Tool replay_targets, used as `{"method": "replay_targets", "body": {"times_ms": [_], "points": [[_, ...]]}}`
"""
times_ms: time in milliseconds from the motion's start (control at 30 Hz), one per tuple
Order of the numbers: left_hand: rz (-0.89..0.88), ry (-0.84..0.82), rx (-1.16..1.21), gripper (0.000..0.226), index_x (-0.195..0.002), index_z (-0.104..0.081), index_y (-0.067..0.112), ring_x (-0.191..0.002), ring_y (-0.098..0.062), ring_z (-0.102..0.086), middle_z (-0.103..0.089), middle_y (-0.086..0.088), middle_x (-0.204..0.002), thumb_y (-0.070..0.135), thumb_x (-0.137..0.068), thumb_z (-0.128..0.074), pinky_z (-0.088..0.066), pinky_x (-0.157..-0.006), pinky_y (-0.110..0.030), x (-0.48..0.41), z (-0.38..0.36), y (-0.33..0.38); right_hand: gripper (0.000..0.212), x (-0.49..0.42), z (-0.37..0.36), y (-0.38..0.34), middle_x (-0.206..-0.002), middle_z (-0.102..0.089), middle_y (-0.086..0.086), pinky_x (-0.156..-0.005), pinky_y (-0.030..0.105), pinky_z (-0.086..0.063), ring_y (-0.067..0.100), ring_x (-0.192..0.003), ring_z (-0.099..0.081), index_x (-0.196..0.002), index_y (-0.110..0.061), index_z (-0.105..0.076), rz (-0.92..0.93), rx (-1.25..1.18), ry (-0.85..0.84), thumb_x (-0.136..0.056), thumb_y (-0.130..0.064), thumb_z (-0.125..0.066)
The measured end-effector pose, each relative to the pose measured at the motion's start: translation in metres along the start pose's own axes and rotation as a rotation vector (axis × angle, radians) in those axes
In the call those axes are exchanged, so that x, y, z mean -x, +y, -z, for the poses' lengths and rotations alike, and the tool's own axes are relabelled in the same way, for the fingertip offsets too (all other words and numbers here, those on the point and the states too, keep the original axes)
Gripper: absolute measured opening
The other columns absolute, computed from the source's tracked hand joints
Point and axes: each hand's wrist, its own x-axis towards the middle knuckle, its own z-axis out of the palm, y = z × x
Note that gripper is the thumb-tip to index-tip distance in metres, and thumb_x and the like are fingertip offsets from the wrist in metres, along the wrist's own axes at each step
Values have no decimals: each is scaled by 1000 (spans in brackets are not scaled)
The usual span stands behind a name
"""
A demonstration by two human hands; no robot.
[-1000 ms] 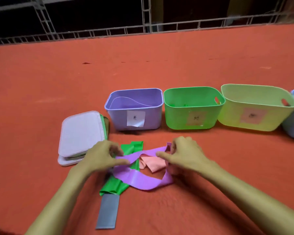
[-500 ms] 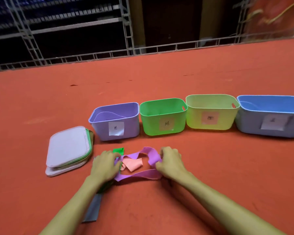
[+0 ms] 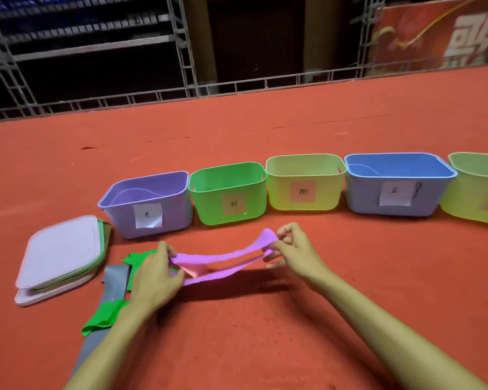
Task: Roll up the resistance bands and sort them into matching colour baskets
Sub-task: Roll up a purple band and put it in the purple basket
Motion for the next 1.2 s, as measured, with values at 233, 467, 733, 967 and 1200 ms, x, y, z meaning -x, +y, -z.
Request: {"method": "replay_targets", "body": {"times_ms": [233,467,733,967,1200], "points": [[191,382,426,40,-108,-59,19,-83,-23,-69,-74,2,-87,23,-80,-87,-52,-81,-41,-1,18,61,51,0,53,2,-92,-62,14,-69,40,-63,17,-77,-66,-127,-14,-56,164,-53,-62,-89,19,-47],[195,191,365,38,-97,-68,30,-63,-20,-73,-76,1,-78,9,-68,-55,-61,-73,-45,-1,5,76,30,7,82,10,-88,-63,4,-57,29,-61,7,-71,-62,-98,-8,-70,188,1,-64,-97,13,-47],[93,-20,-25,45,-92,-72,16,-88,-37,-66,-72,-12,-88,29,-52,-58,-49,-76,-44,-1,-4,30,29,-3,62,22,-78,-62,-9,-66,25,-37,8,-71,-55,-76,-23,-57,444,495,231,-65,-25,-83],[137,-760,6,142,-153,-37,31,-137,-13,-46,-44,5,-151,91,-31,-78,-34,-116,-30,9,48,79,30,-10,54,-7,-74,-66,-6,-66,30,-44,14,-70,-59,-77,-20,-57,549,321,256,-79,-45,-74],[-216,-410,714,49,-124,-69,20,-111,-4,-68,-75,5,-118,46,-83,-73,-53,-98,-25,3,13,208,32,-9,68,-33,-66,-50,-11,-61,33,-37,7,-66,-43,-73,-18,-54,580,256,218,-87,-47,-49]]}}
